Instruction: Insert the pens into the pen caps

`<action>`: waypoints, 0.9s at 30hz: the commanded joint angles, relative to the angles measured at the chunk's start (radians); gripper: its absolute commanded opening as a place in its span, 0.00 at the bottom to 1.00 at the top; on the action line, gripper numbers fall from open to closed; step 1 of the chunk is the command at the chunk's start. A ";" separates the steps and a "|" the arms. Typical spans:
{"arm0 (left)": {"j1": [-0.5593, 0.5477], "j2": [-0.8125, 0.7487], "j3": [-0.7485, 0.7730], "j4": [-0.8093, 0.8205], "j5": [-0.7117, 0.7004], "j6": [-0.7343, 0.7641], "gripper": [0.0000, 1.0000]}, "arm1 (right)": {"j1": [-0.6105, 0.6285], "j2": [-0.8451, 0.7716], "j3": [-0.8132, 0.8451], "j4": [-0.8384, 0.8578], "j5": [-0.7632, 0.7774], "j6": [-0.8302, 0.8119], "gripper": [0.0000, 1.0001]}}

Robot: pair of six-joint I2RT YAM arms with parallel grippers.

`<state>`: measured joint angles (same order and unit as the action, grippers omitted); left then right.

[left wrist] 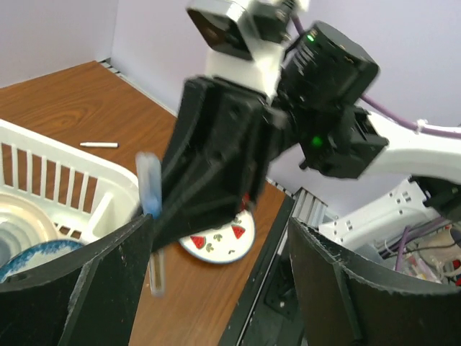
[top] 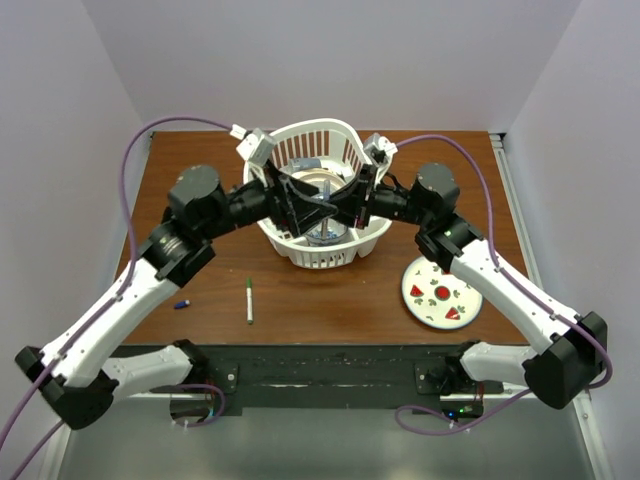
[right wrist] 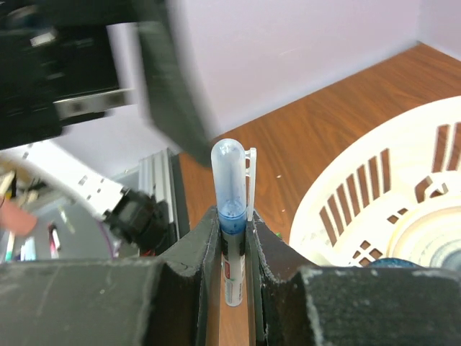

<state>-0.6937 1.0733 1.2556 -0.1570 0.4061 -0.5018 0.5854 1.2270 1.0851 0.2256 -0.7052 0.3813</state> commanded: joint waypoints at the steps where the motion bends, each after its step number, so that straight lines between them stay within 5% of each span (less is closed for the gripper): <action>1: -0.006 -0.134 -0.053 -0.072 -0.042 0.091 0.79 | -0.013 -0.020 0.010 0.061 0.081 0.082 0.00; 11: -0.007 -0.018 -0.102 0.016 0.114 0.091 0.68 | -0.010 -0.031 0.016 0.217 0.006 0.246 0.00; 23: -0.007 0.020 -0.119 0.050 0.085 0.105 0.67 | 0.016 -0.047 0.010 0.233 0.007 0.269 0.00; 26: -0.007 0.023 -0.124 0.083 0.092 0.094 0.57 | 0.033 -0.043 0.009 0.235 -0.007 0.271 0.00; 27: -0.006 0.025 -0.125 0.094 0.108 0.089 0.43 | 0.036 -0.041 0.006 0.233 -0.008 0.268 0.00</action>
<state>-0.6968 1.1030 1.1339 -0.1516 0.4911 -0.4244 0.6006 1.2015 1.0836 0.4057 -0.6769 0.6373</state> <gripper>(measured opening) 0.588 0.165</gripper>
